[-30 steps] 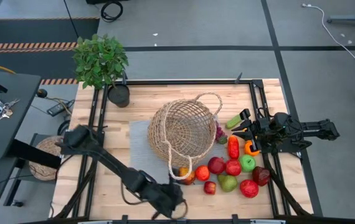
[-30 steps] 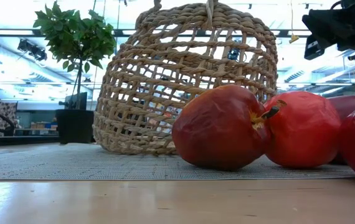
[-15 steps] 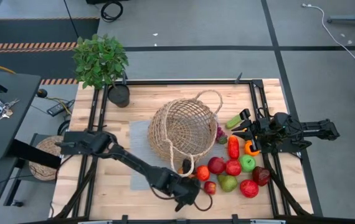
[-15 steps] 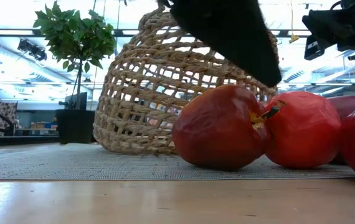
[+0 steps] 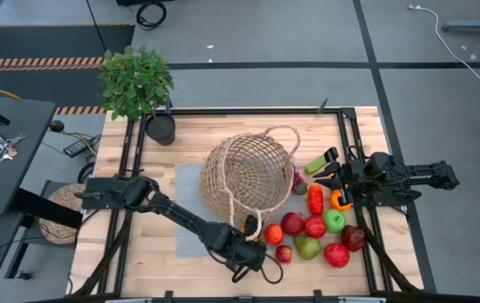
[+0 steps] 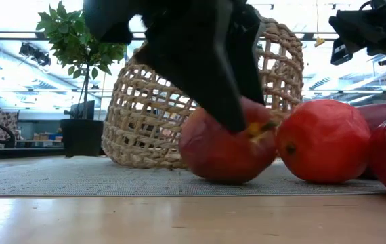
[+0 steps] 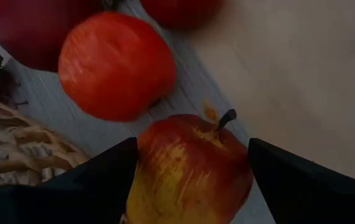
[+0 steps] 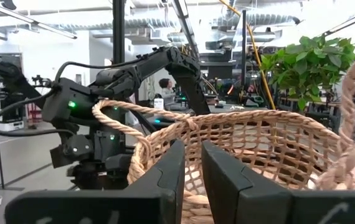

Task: Build produce basket
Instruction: Put the red apple into the brown basket

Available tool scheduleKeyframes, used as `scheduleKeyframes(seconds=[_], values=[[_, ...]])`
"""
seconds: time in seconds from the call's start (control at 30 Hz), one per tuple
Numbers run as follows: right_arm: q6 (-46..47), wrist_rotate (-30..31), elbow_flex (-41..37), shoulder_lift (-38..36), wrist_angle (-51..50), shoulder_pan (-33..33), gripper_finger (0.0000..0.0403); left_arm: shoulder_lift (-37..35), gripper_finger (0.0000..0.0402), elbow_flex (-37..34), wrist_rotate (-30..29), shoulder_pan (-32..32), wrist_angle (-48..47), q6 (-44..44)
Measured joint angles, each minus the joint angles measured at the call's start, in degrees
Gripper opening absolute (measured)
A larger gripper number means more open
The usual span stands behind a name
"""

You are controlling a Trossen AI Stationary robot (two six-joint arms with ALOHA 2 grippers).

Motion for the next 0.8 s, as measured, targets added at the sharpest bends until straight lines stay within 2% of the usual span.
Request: scheduleKeyframes(seconds=[0.13,0.27,0.5,0.8], values=[[0.0,0.0,0.0,0.0,0.0,0.0,0.0062,0.0,0.0314,-0.1,1.3,0.0,-0.4,0.5],[0.0,0.0,0.0,0.0,0.0,0.0,0.0062,0.0,0.0314,-0.2,6.3,0.0,-1.1,-5.4],[0.0,0.1,0.0,0.0,0.0,0.0,0.0062,0.1,0.0314,-0.2,6.0,-1.8,-1.0,-5.1],[0.0,0.1,0.0,0.0,0.0,0.0,0.0062,0.0,0.0303,2.4,4.3,-3.8,-4.3,-25.5]])
